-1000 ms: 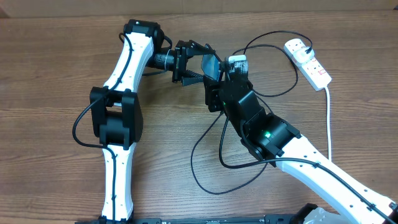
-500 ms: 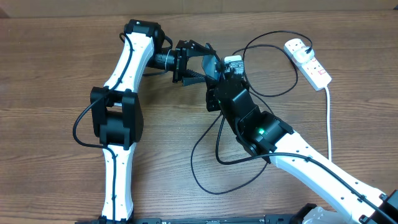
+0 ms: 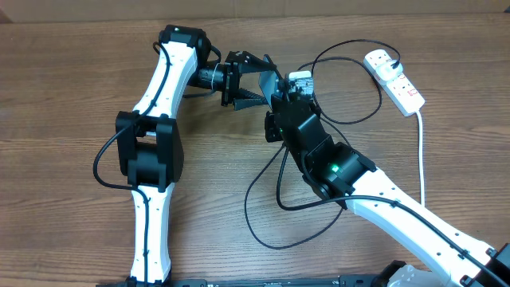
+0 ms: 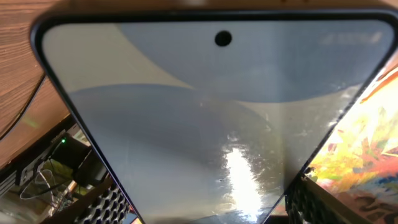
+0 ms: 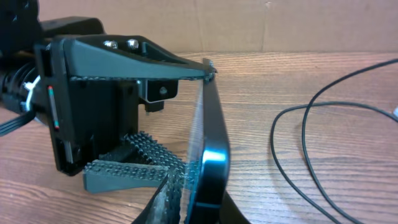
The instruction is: Plug charger to phone and switch on socket
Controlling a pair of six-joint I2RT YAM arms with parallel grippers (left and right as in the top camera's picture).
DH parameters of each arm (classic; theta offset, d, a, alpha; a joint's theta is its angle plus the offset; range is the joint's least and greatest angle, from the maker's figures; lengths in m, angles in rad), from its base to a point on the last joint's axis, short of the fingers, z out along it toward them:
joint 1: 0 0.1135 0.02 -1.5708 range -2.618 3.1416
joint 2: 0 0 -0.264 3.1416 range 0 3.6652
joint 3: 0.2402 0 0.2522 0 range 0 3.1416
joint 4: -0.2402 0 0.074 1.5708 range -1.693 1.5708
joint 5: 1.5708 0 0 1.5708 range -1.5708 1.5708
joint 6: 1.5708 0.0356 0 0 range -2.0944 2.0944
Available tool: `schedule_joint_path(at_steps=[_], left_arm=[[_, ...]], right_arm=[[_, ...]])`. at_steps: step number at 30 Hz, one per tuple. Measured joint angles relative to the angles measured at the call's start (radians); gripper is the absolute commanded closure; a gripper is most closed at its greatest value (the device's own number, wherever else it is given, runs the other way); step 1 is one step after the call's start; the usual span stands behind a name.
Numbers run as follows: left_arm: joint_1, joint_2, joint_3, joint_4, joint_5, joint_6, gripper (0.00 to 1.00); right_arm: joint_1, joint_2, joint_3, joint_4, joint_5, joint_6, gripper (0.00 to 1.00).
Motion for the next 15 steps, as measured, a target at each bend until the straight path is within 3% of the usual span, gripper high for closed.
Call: schedule_joint_path(at_steps=[10, 15], left_arm=[[0.0, 0.0, 0.0, 0.022, 0.021, 0.02, 0.3], [0.0, 0.0, 0.001, 0.068, 0.02, 0.018, 0.13]], right_arm=[[-0.005, 0.0, 0.0, -0.002, 0.007, 0.041, 0.96], [-0.006, 0.0, 0.0, -0.004, 0.008, 0.035, 0.96]])
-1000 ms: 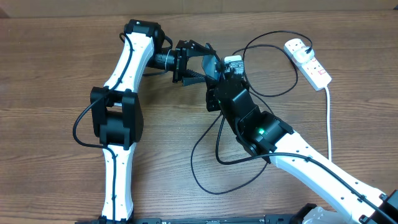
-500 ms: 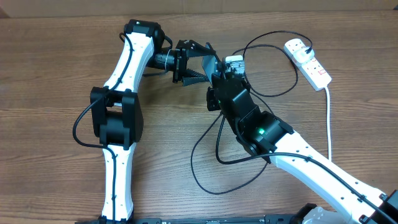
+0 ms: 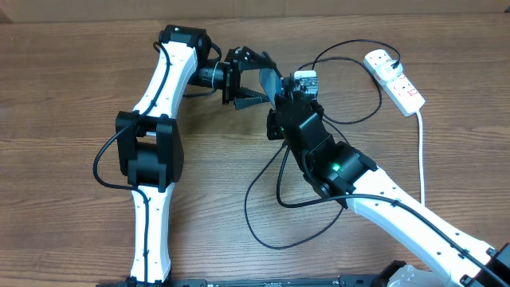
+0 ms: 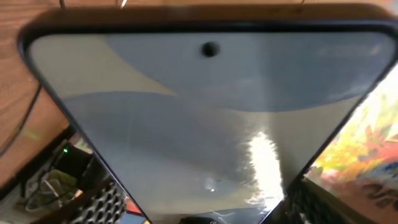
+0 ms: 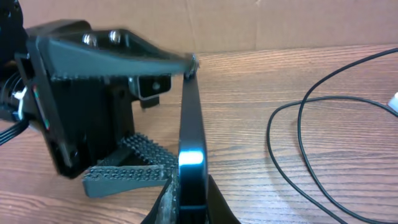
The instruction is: Plug charger to phone and switch on socket
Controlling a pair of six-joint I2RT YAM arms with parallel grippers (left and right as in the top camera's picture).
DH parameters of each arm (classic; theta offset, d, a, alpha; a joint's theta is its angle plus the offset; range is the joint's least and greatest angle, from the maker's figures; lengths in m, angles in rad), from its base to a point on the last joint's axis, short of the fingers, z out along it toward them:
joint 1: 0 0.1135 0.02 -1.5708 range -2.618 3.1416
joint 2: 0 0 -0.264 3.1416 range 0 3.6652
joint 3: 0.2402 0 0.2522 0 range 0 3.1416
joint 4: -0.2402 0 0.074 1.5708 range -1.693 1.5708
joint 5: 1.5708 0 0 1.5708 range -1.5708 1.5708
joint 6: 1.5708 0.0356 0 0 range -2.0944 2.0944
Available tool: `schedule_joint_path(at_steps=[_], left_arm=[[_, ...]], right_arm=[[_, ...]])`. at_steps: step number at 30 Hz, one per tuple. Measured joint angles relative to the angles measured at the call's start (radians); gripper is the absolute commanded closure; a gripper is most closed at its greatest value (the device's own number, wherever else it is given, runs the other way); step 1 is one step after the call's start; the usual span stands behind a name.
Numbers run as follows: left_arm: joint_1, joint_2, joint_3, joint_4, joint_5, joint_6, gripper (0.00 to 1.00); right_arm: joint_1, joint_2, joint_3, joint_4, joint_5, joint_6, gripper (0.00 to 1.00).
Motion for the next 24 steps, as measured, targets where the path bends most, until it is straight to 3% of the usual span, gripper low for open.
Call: schedule_joint_path(at_steps=[4, 13, 19, 24], left_arm=[[0.0, 0.0, 0.004, 0.066, 0.001, -0.001, 0.0], [0.01, 0.0, 0.005, 0.203, -0.069, -0.054, 0.0], [0.035, 0.0, 0.005, 0.206, -0.093, -0.03, 0.01], [0.048, 0.0, 0.005, 0.213, -0.103, -0.009, 0.1]], right_arm=[[0.0, 0.002, 0.0, 0.001, 0.0, -0.002, 0.96], [0.001, 0.006, 0.029, -0.013, 0.137, 0.071, 0.96], [0.001, 0.006, 0.039, -0.032, 0.215, 0.258, 0.96], [0.0, 0.005, 0.039, -0.032, 0.17, 0.537, 0.96]])
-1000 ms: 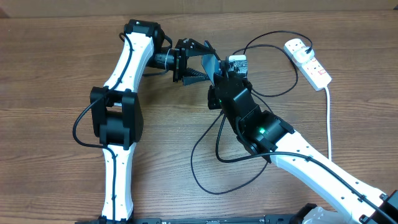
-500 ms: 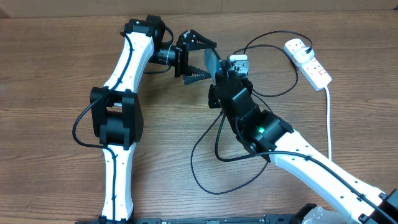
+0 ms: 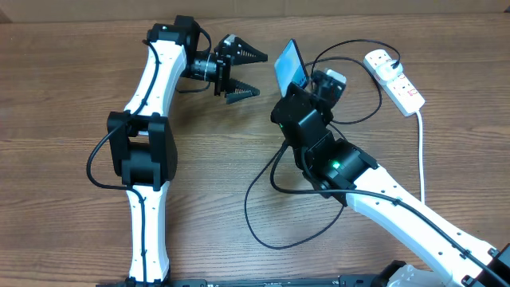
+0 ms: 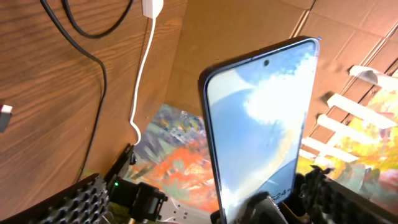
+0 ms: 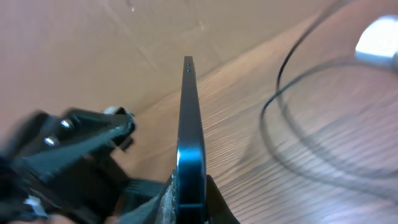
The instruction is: Plug charger to phone and switch on socket
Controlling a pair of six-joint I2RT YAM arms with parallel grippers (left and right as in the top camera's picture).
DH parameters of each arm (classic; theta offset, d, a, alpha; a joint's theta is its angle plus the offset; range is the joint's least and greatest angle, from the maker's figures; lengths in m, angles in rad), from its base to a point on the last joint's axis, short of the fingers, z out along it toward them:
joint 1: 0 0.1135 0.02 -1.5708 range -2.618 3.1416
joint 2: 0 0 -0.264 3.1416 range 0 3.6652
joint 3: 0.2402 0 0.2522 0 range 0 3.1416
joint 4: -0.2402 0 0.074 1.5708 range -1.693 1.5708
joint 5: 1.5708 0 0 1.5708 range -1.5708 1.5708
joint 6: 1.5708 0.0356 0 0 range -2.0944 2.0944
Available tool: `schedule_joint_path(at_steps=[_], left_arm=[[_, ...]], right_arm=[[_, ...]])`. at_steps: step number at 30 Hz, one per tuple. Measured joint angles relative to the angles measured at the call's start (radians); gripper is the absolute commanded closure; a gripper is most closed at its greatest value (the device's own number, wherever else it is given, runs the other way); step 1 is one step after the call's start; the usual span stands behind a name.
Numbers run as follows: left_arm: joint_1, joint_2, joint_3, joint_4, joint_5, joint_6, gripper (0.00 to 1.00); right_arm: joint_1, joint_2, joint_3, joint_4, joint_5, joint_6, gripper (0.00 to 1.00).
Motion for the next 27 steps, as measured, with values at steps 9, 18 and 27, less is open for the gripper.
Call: schedule_joint_path(at_steps=[9, 18, 27], left_arm=[[0.0, 0.0, 0.0, 0.005, 0.077, -0.039, 0.2], [0.0, 0.0, 0.0, 0.005, 0.113, -0.095, 0.25], [-0.002, 0.0, 0.0, 0.004, 0.114, -0.143, 0.39]], right_arm=[[0.0, 0.0, 0.001, -0.081, -0.099, 0.605, 0.96], [0.0, 0.0, 0.001, -0.092, -0.153, 0.999, 0.96], [0.0, 0.0, 0.002, -0.018, -0.168, 1.073, 0.96]])
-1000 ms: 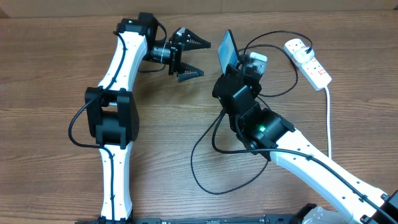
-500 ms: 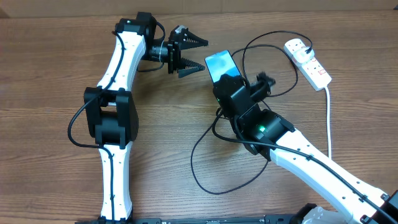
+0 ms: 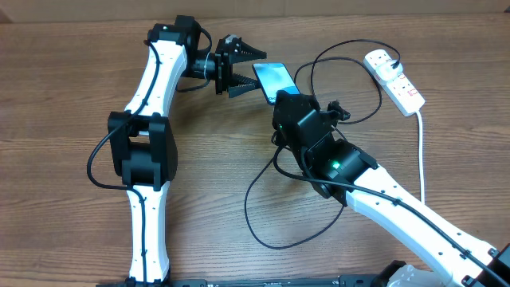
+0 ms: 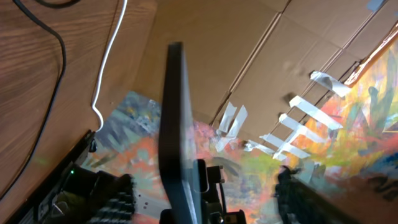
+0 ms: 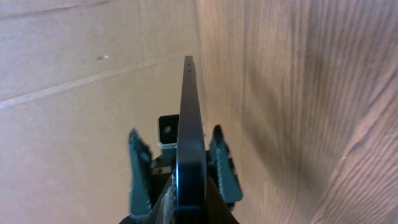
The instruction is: Plug charger to phone and switch on socket
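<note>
The phone (image 3: 274,80) lies almost level with its lit screen up, and my right gripper (image 3: 284,101) is shut on its near end. In the right wrist view the phone (image 5: 189,118) shows edge-on above that gripper (image 5: 189,208). My left gripper (image 3: 249,72) is open, and the phone's far end sits between its fingers without touching. The left wrist view shows the phone (image 4: 176,124) edge-on between the open fingers (image 4: 115,199). The black charger cable (image 3: 351,46) loops over the table; I cannot pick out its plug end. The white socket strip (image 3: 395,77) lies at the far right.
A white cord (image 3: 421,159) runs from the socket strip toward the table's near edge. Cable loops (image 3: 263,207) lie beneath my right arm. Cardboard walls (image 5: 93,74) stand at the back of the wooden table (image 3: 64,119).
The phone stood upright in my right gripper, apart from the open left gripper. Now it is tipped nearly flat, screen up, with its far end between the left fingers.
Both grippers were on the phone at first, the left fingers at its edges and the right on its lower end. Then the left gripper stood open and apart, with the phone upright in the right. Now the phone lies level between the left fingers.
</note>
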Controlling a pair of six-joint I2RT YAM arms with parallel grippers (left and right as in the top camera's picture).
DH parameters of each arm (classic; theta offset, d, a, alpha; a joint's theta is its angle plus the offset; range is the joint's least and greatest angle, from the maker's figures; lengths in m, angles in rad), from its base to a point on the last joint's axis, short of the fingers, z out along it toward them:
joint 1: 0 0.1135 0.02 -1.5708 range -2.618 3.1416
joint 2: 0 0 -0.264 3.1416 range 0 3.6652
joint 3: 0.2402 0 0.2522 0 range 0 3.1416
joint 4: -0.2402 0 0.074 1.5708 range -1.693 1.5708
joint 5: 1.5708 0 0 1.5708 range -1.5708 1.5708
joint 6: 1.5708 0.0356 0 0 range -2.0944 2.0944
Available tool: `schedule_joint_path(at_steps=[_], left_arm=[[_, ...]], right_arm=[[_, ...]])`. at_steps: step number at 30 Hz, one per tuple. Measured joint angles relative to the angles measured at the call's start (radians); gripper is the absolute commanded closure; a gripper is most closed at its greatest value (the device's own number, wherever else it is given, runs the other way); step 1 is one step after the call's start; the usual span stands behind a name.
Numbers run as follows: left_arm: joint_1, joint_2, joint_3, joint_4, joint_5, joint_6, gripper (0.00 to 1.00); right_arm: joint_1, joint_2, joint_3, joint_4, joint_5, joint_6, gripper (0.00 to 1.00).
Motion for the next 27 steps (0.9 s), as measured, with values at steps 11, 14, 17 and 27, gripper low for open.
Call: schedule_joint_path(at_steps=[11, 14, 17, 27], left_arm=[[-0.017, 0.0, 0.0, 0.0, 0.0, -0.094, 0.39], [-0.027, 0.0, 0.0, 0.0, 0.0, -0.105, 0.42], [-0.033, 0.0, 0.0, 0.0, 0.0, -0.118, 0.42], [-0.038, 0.0, 0.0, 0.0, -0.047, -0.135, 0.5]], right_arm=[[0.0, 0.003, 0.0, 0.009, 0.0, 0.011, 0.96], [0.0, 0.019, 0.0, 0.03, 0.0, 0.014, 0.96], [0.0, 0.043, 0.0, 0.041, -0.001, 0.015, 0.96], [0.0, 0.069, 0.0, 0.055, 0.027, 0.018, 0.96]])
